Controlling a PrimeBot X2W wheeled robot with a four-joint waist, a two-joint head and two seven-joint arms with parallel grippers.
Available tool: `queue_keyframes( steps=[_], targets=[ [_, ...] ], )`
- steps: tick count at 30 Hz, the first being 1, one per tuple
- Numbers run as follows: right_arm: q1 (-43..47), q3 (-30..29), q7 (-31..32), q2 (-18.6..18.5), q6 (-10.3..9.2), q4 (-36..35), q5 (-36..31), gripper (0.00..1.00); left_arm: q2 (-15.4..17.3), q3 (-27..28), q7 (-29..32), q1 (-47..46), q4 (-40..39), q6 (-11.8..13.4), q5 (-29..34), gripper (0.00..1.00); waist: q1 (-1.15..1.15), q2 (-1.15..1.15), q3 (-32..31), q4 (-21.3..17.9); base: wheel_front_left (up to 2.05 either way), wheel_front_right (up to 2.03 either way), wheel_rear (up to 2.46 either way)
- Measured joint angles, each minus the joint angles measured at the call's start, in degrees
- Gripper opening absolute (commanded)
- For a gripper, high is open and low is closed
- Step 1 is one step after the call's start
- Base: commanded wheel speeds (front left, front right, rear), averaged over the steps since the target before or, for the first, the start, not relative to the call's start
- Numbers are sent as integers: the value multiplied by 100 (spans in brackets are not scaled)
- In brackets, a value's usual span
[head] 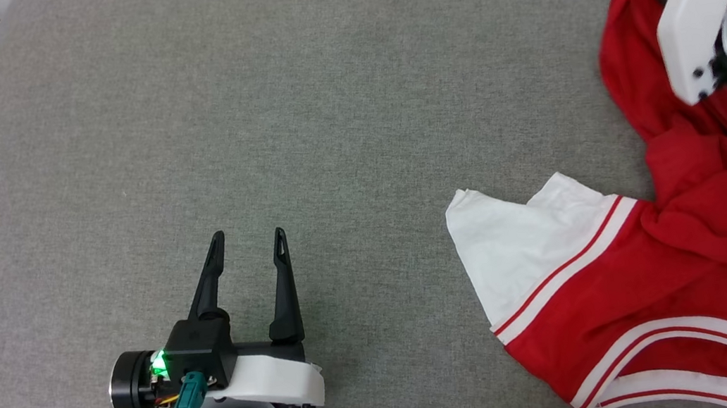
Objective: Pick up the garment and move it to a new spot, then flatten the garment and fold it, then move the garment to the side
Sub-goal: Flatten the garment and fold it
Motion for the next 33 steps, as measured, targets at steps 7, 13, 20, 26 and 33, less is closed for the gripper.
queue_keyframes(
  steps=[7,13,20,26,33],
  targets=[
    [-16,1185,889,16,0,988,697,0,1,-43,0,-83,4,38,-47,100,0,0,137,73,0,0,0],
    [-137,1678,1050,-49,-4,1204,1180,0,-2,-45,0,-118,14,60,-54,100,-1,0,158,58,0,0,0],
    [-135,1860,-485,-103,-2,1191,1234,100,-1,63,0,-90,79,11,40,100,0,0,-96,-35,0,0,0],
    [211,1782,-1963,-264,-1,873,1169,100,70,245,0,12,109,-75,151,100,-1,0,-462,-215,0,0,0],
    [1026,980,-3399,-361,0,447,765,100,224,342,0,12,157,-255,233,100,-1,0,-873,-497,0,0,0]
  ],
)
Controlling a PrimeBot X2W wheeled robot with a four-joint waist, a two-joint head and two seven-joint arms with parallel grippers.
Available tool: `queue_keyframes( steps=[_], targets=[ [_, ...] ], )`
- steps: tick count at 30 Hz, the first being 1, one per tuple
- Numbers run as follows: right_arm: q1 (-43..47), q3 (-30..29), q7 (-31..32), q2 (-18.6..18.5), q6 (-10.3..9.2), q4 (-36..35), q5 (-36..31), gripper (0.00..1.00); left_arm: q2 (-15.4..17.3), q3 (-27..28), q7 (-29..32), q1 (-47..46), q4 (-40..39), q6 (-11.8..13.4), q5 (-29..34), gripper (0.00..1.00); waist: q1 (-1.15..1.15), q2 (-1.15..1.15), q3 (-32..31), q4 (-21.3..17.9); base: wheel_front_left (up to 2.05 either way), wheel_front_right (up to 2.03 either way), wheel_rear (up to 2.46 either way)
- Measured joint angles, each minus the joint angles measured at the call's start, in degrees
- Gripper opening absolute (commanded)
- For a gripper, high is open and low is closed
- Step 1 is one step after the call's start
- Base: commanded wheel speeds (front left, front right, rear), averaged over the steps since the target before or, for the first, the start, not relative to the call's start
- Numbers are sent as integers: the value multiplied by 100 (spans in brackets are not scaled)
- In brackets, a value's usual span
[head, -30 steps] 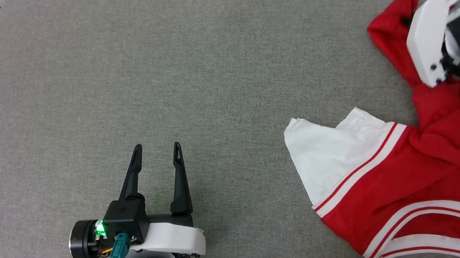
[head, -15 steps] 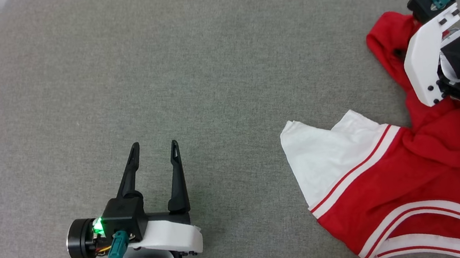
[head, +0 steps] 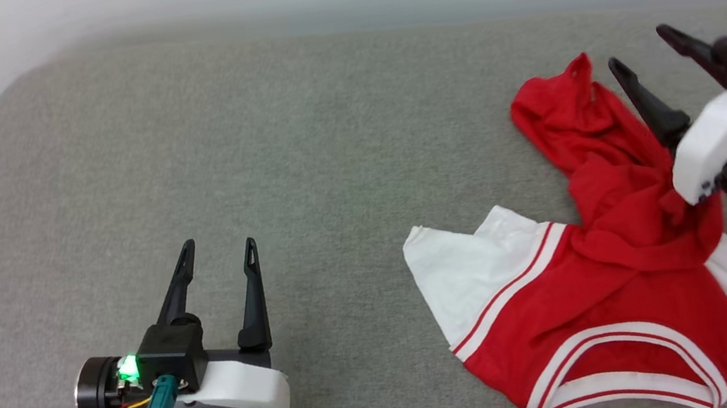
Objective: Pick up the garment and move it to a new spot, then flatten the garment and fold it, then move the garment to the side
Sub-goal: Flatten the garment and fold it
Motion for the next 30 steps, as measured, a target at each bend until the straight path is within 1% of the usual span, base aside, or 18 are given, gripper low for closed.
queue_keyframes(
  steps=[3,6,12,16,18,21,24,28,30],
  targets=[
    [557,-592,-231,83,0,-332,-309,100,82,46,0,-20,83,-124,-13,100,0,0,-171,-131,0,0,0],
    [1255,-1302,-301,241,0,-850,-725,100,169,89,0,-140,174,-271,-87,100,0,0,-322,-261,0,0,0],
    [2686,-2583,-335,708,-1,-2083,-1571,100,409,-13,0,-552,550,-647,-188,100,-1,0,-518,-503,0,0,0],
    [3498,-3201,-337,1104,0,-2874,-1996,100,571,-202,194,-976,804,-817,-341,100,0,0,-590,-592,0,0,0],
    [3867,-3422,-339,1321,-1,-3231,-2125,100,662,-337,391,-1208,901,-876,-488,100,0,0,-609,-614,0,0,0],
    [4387,-3619,-286,1595,-1,-3648,-2314,100,790,-598,844,-1563,1034,-914,-866,100,0,0,-634,-646,0,0,0],
    [4746,-3733,-201,1827,-1,-3965,-2413,100,1057,-1102,1459,-1952,1089,-928,-1376,100,0,0,-635,-698,0,0,0],
    [5020,-3824,-138,1945,-1,-4139,-2601,100,1458,-1807,2292,-2461,1163,-929,-2018,100,0,0,-592,-771,0,0,0],
    [5079,-3839,-127,2004,-1,-4227,-2653,100,1577,-2107,2689,-2659,1192,-929,-2385,100,0,0,-567,-809,0,0,0]
  ],
)
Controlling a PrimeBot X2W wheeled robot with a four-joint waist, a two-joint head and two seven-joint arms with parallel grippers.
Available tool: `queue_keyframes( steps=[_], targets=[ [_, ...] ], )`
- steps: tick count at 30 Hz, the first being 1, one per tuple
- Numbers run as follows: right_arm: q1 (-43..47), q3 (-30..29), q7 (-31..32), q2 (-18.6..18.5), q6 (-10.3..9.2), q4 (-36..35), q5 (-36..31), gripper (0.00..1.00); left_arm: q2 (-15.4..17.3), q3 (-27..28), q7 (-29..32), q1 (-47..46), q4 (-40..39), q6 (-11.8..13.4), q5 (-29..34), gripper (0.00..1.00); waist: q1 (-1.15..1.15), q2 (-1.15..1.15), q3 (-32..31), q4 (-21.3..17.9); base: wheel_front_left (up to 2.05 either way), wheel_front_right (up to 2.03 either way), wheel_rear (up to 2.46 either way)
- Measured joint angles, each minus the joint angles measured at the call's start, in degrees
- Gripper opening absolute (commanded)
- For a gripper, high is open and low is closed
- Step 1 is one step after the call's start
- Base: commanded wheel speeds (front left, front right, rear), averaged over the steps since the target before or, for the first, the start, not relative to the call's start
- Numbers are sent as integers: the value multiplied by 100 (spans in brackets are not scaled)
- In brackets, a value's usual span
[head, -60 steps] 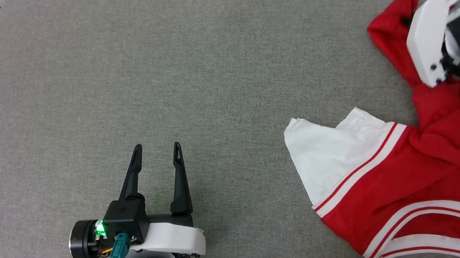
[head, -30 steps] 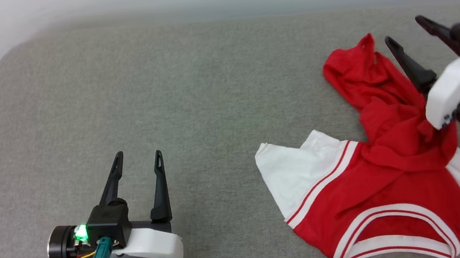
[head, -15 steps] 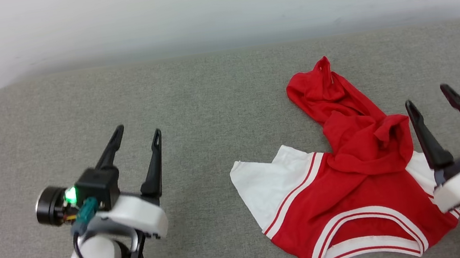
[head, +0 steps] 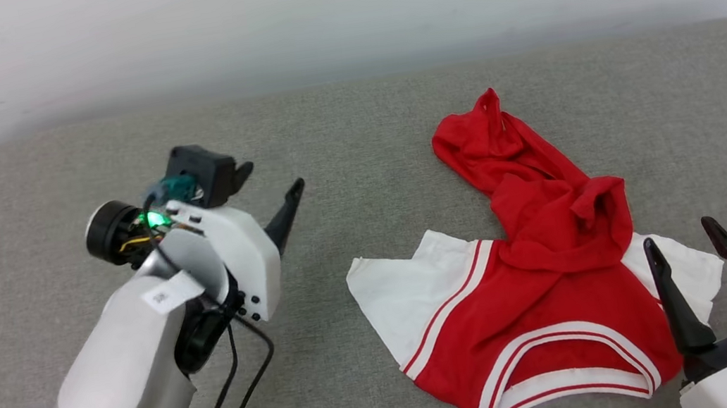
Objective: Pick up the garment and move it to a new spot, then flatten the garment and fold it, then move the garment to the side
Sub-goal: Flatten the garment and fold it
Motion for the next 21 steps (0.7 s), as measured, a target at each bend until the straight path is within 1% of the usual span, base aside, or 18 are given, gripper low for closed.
queue_keyframes(
  steps=[5,7,10,12,17,19,21],
  targets=[
    [25,2,38,74,0,-113,-146,100,230,-931,1138,-474,145,0,-805,100,0,0,89,-95,0,0,0],
    [21,10,40,98,0,-135,-170,100,269,-1234,1511,-670,194,0,-1128,100,1,0,140,-127,0,0,0],
    [2,25,40,127,0,-163,-227,100,314,-1712,1936,-956,260,0,-1440,100,1,0,226,-177,0,0,0],
    [-18,41,40,138,0,-165,-257,100,311,-1946,2103,-1122,353,0,-1647,100,1,0,294,-211,0,0,0],
    [-193,92,30,157,0,-115,-297,100,277,-2654,2360,-1465,646,0,-1885,100,1,0,465,-320,0,0,0],
    [-254,127,16,165,0,-80,-299,100,277,-2929,2364,-1584,778,-1,-1848,100,1,0,529,-372,0,0,0],
    [-331,171,4,172,1,-35,-308,100,269,-3066,2274,-1696,928,-1,-1897,100,1,0,598,-432,0,0,0]
  ],
)
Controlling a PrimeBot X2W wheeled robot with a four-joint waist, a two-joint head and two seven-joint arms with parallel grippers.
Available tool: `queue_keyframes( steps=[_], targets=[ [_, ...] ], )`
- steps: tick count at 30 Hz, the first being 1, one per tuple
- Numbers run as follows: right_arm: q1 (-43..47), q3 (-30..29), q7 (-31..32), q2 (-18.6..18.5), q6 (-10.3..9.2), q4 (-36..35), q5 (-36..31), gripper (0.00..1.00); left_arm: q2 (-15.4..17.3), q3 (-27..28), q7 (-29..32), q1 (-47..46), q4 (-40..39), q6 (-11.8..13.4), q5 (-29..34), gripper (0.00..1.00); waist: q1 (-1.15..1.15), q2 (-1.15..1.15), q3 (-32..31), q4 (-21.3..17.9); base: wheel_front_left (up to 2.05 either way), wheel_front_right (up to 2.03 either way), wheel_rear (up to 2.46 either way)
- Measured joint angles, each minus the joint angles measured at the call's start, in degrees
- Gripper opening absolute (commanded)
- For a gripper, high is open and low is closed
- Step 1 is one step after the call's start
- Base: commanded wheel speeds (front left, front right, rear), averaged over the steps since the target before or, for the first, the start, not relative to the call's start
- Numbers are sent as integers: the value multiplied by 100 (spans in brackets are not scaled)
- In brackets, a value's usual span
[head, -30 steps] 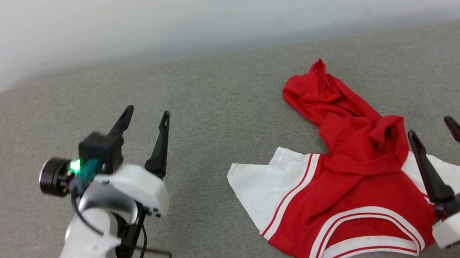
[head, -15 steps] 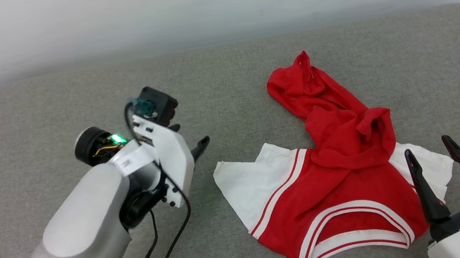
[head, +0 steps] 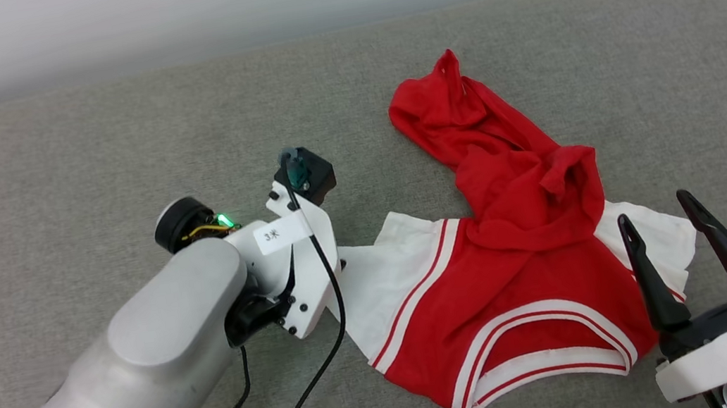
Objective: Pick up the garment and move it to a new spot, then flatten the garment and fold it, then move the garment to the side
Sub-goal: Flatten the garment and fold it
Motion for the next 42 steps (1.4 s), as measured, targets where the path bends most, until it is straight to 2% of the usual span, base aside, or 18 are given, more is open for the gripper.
queue_keyframes(
  steps=[5,12,13,14,19,26,30,38,42],
  targets=[
    [-197,74,-42,-3,0,119,-33,100,15,-639,-18,-77,391,0,-55,100,0,0,168,-129,0,0,0],
    [-319,92,-92,-8,0,214,-49,100,0,-1084,-232,-228,699,0,-267,100,0,0,299,-198,0,0,0],
    [-326,93,-93,-8,-1,226,-49,100,-1,-1123,-278,-249,713,-7,-267,8,0,0,305,-193,0,0,0],
    [-341,92,-94,-10,0,237,-52,100,-7,-1165,-331,-271,733,-8,-269,0,0,0,308,-187,0,0,0],
    [-357,51,-118,-29,0,290,-85,100,19,-1263,-827,-276,746,-8,-445,0,0,0,217,-135,0,0,0],
    [-120,-57,-103,-54,-1,350,-80,100,446,-977,-1752,6,506,19,-786,0,0,0,-95,28,0,0,0],
    [18,-68,-66,-65,0,370,-46,100,875,-758,-2085,407,291,219,-985,0,0,0,-279,166,0,0,0],
    [192,-136,12,-146,0,413,-20,100,1720,-367,-2450,1379,-346,916,-1533,0,0,0,-529,397,0,0,0],
    [272,-167,85,-211,0,488,-19,100,2024,-196,-2622,1858,-505,1206,-1829,0,0,0,-559,440,0,0,0]
  ],
)
